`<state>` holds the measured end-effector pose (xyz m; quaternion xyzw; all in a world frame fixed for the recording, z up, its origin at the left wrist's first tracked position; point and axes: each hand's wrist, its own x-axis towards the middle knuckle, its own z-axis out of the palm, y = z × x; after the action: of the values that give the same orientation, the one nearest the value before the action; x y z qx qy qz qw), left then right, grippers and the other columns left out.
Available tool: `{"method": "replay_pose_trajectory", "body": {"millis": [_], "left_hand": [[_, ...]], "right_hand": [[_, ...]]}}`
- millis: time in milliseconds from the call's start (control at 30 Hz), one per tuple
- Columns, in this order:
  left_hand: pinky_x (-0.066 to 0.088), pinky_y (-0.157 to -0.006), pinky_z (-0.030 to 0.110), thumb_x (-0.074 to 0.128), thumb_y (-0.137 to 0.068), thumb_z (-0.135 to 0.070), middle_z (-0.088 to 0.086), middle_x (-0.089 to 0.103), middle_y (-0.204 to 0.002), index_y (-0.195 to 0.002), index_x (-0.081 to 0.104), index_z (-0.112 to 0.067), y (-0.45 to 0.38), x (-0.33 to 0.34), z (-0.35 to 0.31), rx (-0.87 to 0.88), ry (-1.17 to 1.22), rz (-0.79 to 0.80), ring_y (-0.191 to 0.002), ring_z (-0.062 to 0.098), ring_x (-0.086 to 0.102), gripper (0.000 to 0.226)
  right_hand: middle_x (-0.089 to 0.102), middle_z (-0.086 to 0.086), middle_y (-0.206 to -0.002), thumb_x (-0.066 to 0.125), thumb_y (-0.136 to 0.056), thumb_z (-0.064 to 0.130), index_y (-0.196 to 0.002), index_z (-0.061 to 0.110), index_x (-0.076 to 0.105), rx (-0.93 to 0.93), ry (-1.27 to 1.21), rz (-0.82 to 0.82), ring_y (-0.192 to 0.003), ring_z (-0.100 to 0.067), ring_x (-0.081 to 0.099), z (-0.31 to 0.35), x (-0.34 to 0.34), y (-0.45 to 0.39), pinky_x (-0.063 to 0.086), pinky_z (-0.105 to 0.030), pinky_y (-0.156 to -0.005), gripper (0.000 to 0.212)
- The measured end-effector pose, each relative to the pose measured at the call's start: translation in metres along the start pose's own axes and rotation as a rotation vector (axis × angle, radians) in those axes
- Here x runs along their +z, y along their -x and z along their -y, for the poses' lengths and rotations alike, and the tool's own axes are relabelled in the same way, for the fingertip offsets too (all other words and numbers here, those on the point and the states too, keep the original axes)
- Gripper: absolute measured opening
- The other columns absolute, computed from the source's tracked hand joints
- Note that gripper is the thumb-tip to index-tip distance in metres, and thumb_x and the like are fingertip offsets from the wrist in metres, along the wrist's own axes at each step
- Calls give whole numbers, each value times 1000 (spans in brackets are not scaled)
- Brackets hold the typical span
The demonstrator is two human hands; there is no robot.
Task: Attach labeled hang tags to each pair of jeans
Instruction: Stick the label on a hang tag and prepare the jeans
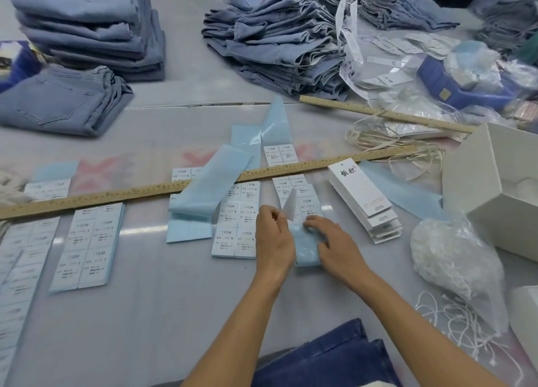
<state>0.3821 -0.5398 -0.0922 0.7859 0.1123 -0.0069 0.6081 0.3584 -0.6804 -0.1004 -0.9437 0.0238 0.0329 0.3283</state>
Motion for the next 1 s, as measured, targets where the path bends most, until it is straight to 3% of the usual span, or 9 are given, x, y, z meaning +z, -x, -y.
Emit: {"method": "replay_pose_trajectory", "body": {"millis": [167,233,333,567,667,733,800,867,1000], "left_hand": [[39,-64,18,45,-105,-18,-3,55,-88,-87,43,-27,8,-7,2,-16,30,0,-81,13,52,20],[45,-69,19,46,-105,-19,-1,56,-89,-88,44,-27,19,-9,3,-30,87,-1,-83,16,56,19],[54,-83,39,47,-106,-21,-2,58,-92,-89,47,-30,40,-12,8,-54,143,-14,-91,16,60,19],[56,-79,43,50,-104,-20,0,63,-84,-82,50,-41,65,-23,15,-92,153,-29,-81,23,63,30],[58,-80,41,56,-102,-22,-5,65,-83,-81,53,-39,63,-26,15,-103,170,-47,-81,19,65,28],[57,-76,31,60,-101,-24,-12,66,-84,-81,56,-41,62,-31,15,-83,160,-72,-83,15,64,27],[52,-68,19,64,-99,-21,-15,67,-84,-82,58,-41,63,-35,14,-8,113,-125,-84,11,63,27],[49,-62,18,68,-96,-17,-15,65,-83,-83,61,-36,64,-38,9,180,4,-202,-81,10,62,24],[44,-59,23,59,-101,-19,-3,64,-85,-89,70,-15,73,-39,-6,841,-433,-253,-76,13,53,17]], "right_hand": [[54,-4,-145,45,-84,-14,-128,5,64,-9,28,-21,-139,-19,44,-3,5,-13,19,-3,-110,52],[51,-3,-148,45,-85,-13,-129,5,62,-13,48,-31,-140,-19,43,-5,9,-22,23,-10,-112,51],[46,-2,-152,46,-89,-10,-135,8,58,-34,76,-81,-143,-17,39,-6,16,-43,23,-17,-112,51],[51,-11,-148,49,-92,-8,-132,4,62,-109,151,-153,-139,-27,45,-3,19,-87,30,-30,-116,44],[62,-20,-131,54,-91,-10,-118,-2,69,-165,111,-333,-123,-38,56,8,14,-74,43,-45,-108,31],[62,-14,-127,54,-96,-5,-119,2,68,-124,-14,-531,-121,-30,55,16,9,-47,42,-36,-106,28],[61,-1,-121,54,-100,3,-121,12,66,-75,-139,-642,-117,-19,55,26,4,-8,41,-23,-101,26],[65,10,-105,57,-100,14,-109,26,68,36,-326,-562,-99,-11,62,41,-3,32,48,-16,-86,18],[73,-6,-80,68,-91,32,-88,24,74,366,-853,-306,-72,-15,69,75,-24,78,57,-26,-67,10]]}}
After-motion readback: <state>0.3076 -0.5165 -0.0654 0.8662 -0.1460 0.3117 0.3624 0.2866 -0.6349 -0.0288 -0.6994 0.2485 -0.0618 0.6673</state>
